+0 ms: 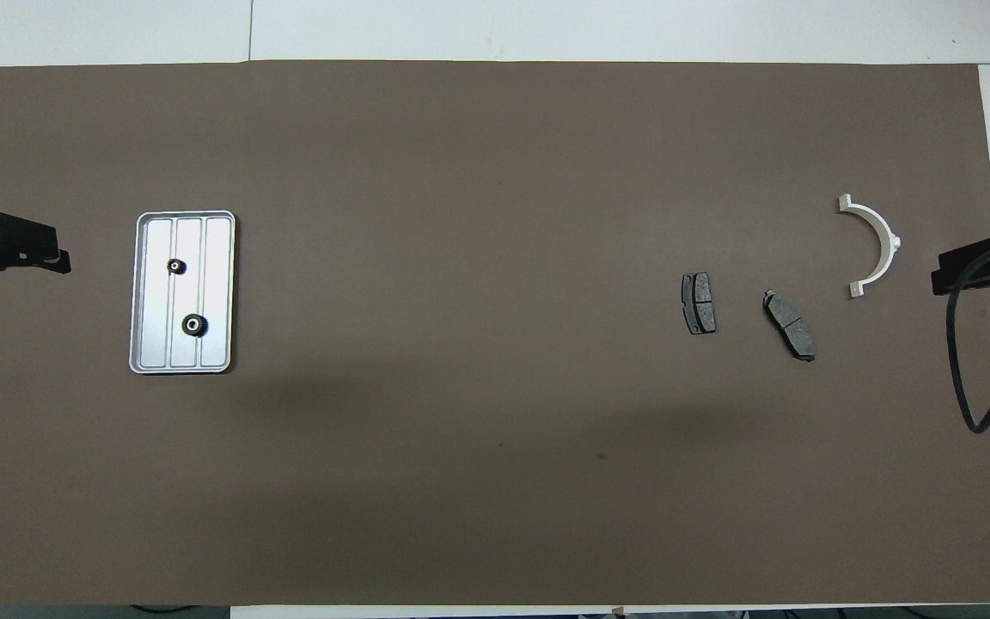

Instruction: Pick bearing gear from pile to tray

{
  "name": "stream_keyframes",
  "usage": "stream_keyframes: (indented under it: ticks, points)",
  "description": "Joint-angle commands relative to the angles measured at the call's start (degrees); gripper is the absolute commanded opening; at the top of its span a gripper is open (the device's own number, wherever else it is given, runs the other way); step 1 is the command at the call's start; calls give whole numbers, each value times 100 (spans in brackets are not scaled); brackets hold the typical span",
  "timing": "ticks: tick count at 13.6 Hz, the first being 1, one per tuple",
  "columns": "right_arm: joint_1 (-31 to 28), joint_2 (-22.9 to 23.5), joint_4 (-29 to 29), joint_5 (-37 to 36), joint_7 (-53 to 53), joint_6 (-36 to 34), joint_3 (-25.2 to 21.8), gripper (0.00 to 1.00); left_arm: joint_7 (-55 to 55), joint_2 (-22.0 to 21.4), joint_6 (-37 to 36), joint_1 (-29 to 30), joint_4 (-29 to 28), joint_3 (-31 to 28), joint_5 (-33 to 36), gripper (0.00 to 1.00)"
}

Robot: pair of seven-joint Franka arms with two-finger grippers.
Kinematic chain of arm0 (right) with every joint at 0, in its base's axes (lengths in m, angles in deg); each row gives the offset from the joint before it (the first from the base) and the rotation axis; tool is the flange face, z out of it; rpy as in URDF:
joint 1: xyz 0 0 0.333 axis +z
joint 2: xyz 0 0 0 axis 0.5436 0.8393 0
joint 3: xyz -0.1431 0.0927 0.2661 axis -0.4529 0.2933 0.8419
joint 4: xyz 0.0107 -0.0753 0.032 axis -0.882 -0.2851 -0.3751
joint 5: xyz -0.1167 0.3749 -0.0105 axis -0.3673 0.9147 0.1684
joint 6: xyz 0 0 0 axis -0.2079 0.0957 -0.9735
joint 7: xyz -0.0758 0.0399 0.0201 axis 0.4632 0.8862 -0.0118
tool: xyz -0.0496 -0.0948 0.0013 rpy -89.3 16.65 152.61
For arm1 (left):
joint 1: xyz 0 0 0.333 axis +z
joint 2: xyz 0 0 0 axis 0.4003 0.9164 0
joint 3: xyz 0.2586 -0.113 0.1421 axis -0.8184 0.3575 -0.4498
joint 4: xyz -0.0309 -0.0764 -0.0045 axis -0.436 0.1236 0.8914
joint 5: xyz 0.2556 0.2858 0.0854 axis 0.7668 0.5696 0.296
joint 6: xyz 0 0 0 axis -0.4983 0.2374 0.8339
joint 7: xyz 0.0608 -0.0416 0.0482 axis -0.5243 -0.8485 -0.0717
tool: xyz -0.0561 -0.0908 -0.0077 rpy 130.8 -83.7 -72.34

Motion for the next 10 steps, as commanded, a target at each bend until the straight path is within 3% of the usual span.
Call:
stream_keyframes:
  ticks: [1,10]
  points:
    - [-59,-123,-127,25,86,-1,13,100,158,11,-75,86,112,64,121,100]
    - [-51,-123,-127,25,78,8,13,100,395,-24,-41,86,121,90,209,100]
